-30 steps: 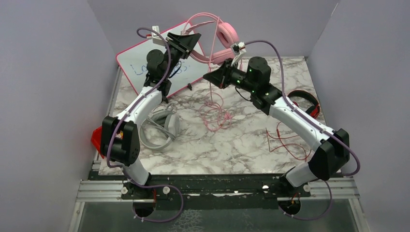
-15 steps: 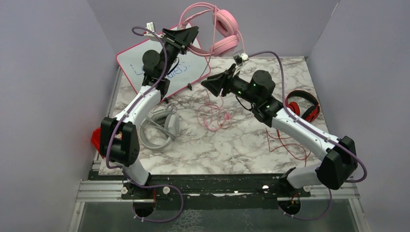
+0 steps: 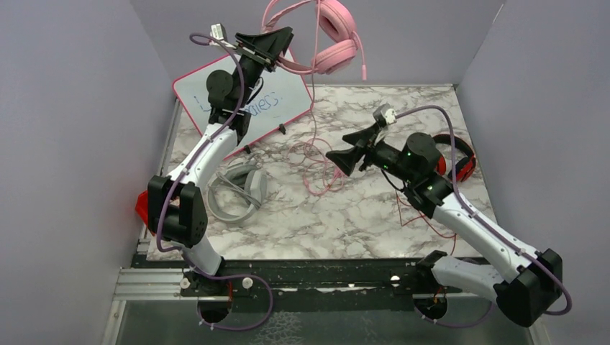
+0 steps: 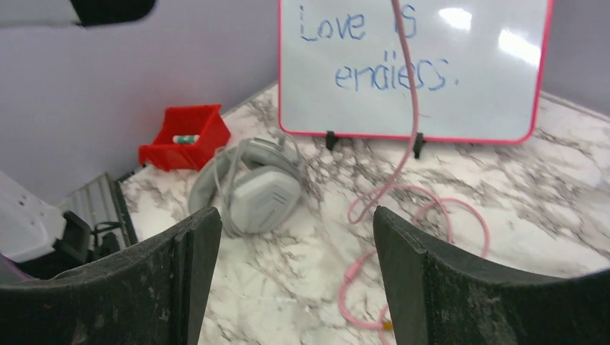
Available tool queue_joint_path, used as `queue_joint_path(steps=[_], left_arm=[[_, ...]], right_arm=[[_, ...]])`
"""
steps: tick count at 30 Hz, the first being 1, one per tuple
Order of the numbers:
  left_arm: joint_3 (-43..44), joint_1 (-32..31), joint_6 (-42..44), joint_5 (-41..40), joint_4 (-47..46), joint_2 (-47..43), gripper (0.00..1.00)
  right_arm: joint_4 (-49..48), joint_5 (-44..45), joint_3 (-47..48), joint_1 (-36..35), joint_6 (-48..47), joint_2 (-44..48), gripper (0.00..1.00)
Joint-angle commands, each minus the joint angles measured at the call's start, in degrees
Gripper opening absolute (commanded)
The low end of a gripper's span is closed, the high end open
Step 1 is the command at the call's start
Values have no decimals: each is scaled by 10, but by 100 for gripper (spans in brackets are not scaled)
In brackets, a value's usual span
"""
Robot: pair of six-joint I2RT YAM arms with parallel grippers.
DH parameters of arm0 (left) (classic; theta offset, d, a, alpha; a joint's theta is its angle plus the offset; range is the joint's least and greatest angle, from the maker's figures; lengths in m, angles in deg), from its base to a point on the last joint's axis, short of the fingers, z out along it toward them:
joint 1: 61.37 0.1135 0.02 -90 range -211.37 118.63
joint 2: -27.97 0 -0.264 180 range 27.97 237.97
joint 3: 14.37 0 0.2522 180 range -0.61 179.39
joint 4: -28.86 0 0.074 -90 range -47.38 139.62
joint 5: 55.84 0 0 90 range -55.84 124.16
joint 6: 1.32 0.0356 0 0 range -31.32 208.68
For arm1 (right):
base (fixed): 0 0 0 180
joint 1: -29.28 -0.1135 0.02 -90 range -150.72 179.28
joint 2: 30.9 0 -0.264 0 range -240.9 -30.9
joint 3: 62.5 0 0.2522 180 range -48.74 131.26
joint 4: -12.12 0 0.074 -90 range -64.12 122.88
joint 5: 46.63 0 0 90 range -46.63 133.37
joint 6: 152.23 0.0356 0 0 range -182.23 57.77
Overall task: Wrap the headphones
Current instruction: Wrap the headphones cable around the headphones.
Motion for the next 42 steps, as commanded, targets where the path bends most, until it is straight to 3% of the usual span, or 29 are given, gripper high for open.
queue_joint_path(steps=[1, 5, 12, 18, 29, 35, 42], left_arm=[[49, 6, -40, 1, -67, -26, 9], [56, 3, -47, 0, -67, -33, 9], [67, 2, -49, 1, -60, -48, 9], [81, 3, -52, -1, -58, -52, 9], [91, 3, -51, 5, -55, -69, 9], [99, 2, -64, 5, -55, -73, 9], [96, 0, -97, 20, -58, -97, 9]], right_arm=[[-95, -71, -96, 57, 1, 9, 82], [-257, -158, -121, 71, 54, -99, 81], [-531, -202, -112, 46, 169, -287, 81], [-663, -145, -120, 21, 229, -397, 74], [-678, -107, -64, 22, 235, -489, 65], [-728, -80, -62, 21, 263, -528, 47], [-740, -71, -11, 35, 264, -573, 9]])
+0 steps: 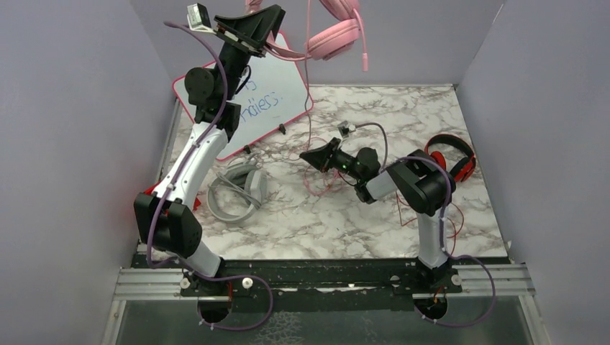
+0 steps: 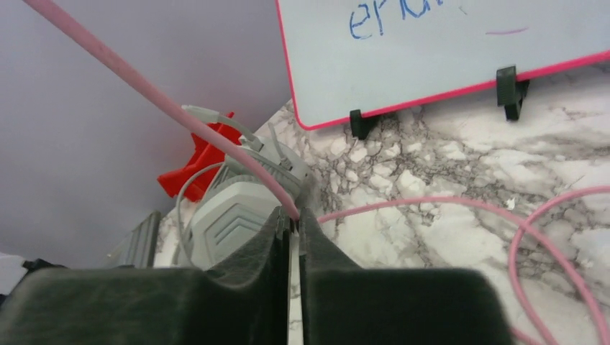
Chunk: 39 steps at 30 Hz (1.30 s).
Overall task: Wrap the headphones
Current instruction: Wrap the headphones cable around the headphones.
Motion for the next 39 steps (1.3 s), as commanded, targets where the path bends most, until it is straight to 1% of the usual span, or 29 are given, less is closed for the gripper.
queue_joint_path(steps=[1, 4, 6, 8, 10, 12, 13, 16, 18, 21, 25, 27, 29, 33, 36, 38, 39], left_arm=[[18, -1, -51, 6, -51, -55, 9], [-2, -3, -80, 22, -55, -70, 9], [-19, -7, -94, 44, -60, -83, 9], [-47, -9, -107, 70, -65, -101, 8], [-78, -13, -122, 94, -70, -113, 8], [-91, -14, -142, 137, -88, -111, 8], [-95, -15, -152, 172, -100, -107, 8], [-128, -33, -152, 243, -116, -111, 8], [-169, -39, -134, 277, -116, -125, 7], [-253, -38, -96, 302, -97, -155, 7], [-303, -38, -9, 352, -40, -167, 6], [-322, -30, 51, 361, 17, -175, 5], [-318, -28, 138, 360, 112, -181, 4], [-289, -20, 308, 319, 290, -179, 3], [-242, -19, 423, 279, 423, -163, 2], [-230, -12, 475, 244, 475, -158, 2], [-233, -6, 478, 240, 472, -159, 2]], right_arm=[[-31, 12, 60, 20, 2, -26, 2], [-1, 10, 88, 64, 9, -20, 1], [25, -18, 114, 105, 14, -22, 1], [50, -56, 146, 148, 18, -24, 1], [87, -121, 189, 189, 21, -33, 1], [133, -175, 243, 221, 17, -40, 1], [158, -200, 268, 234, 12, -42, 1], [260, -256, 346, 261, -11, -36, 1], [348, -269, 385, 271, -38, -22, 1], [477, -262, 426, 281, -95, 10, 1], [684, -256, 528, 287, -186, 28, 1], [781, -247, 576, 288, -240, 35, 1], [857, -227, 606, 291, -272, 50, 1], [963, -181, 650, 293, -320, 81, 1], [1012, -157, 686, 294, -335, 95, 1], [1038, -146, 711, 294, -339, 100, 1], [1049, -144, 722, 294, -340, 102, 1]])
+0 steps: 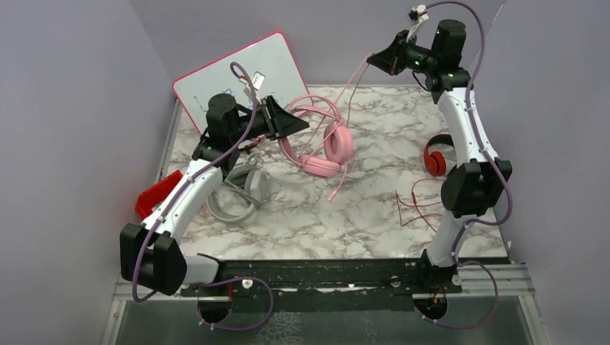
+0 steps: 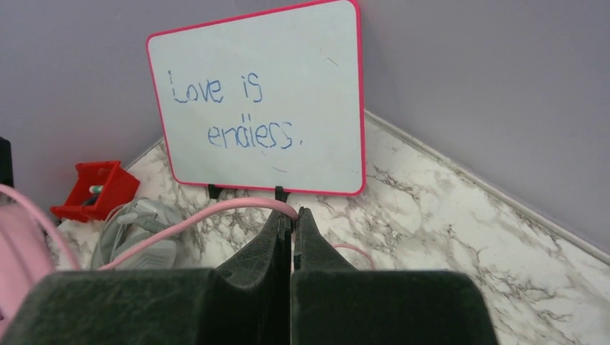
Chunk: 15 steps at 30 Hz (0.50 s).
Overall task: Wrap the headphones
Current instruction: Wrap the headphones cable around the headphones.
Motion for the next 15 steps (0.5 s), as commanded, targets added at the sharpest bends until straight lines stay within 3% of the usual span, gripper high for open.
queue_joint_path(steps=[1, 11, 15], left_arm=[[36, 24, 140, -64, 122, -6, 2], [-41, 61, 74, -33, 3, -45, 2], [-41, 70, 90, -45, 29, -53, 2]], right_arm=[[113, 49, 53, 6, -39, 26, 1], [136, 96, 53, 9, -25, 27, 1], [165, 91, 79, 15, -12, 10, 1]])
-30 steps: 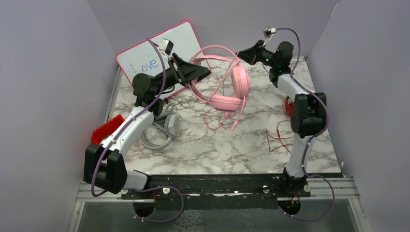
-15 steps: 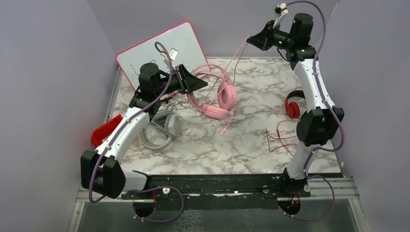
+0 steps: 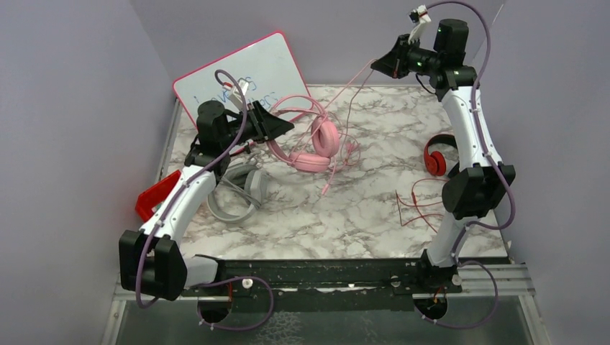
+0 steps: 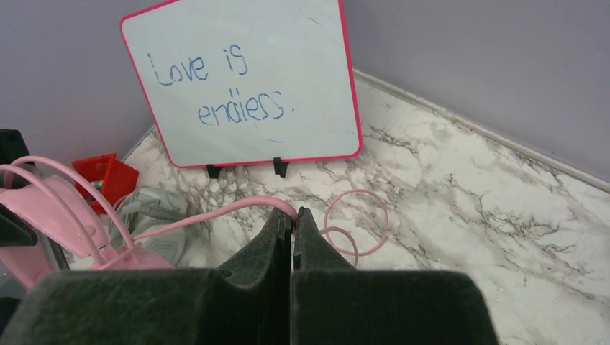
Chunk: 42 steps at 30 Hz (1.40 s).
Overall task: Wrap the headphones
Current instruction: Wrap the headphones cable around the headphones.
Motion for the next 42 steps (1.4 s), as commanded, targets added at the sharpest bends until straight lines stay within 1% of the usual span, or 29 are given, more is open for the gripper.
queue_joint_path(steps=[1, 3, 6, 9, 11, 14, 18, 22, 25, 28, 32, 35, 36, 39, 40, 41, 42], left_arm=[[-3, 16, 1, -7, -13, -36, 2], [-8, 20, 6, -20, -7, -34, 2], [-10, 26, 14, -57, 2, -21, 1], [1, 36, 7, -91, -19, 3, 0], [12, 37, -2, -109, -55, 21, 0], [47, 35, 7, -133, -74, 60, 0], [91, 36, 35, -176, -92, 104, 0], [138, 35, 46, -200, -122, 144, 0], [169, 35, 41, -203, -148, 170, 0], [194, 32, 37, -210, -172, 186, 0], [231, 31, 48, -217, -184, 204, 0], [242, 27, 63, -228, -196, 207, 0], [240, 27, 60, -230, -204, 207, 0], [226, 23, 26, -231, -250, 208, 0], [223, 19, 13, -233, -262, 209, 0], [220, 16, 1, -239, -270, 210, 0], [216, 11, -12, -249, -279, 208, 0]], right_arm=[[7, 33, 27, 15, 18, -7, 1], [-4, 29, 11, 15, 26, 10, 1], [-3, -9, 24, 15, 46, 24, 1], [25, -82, 47, 7, 81, 21, 1], [58, -99, 55, -18, 79, 25, 1], [80, -145, 47, -53, 80, 39, 1], [111, -164, 46, -83, 104, 53, 1], [96, -215, 8, -113, 138, 70, 0], [52, -237, -44, -136, 171, 88, 1], [-13, -262, -98, -153, 222, 103, 1], [-40, -256, -131, -156, 242, 123, 1], [-70, -276, -149, -157, 270, 134, 1], [-105, -282, -163, -158, 298, 140, 1], [-294, -294, -229, -175, 429, 158, 1], [-337, -289, -241, -183, 459, 156, 1], [-354, -275, -243, -191, 468, 152, 1], [-347, -250, -239, -200, 459, 147, 1]])
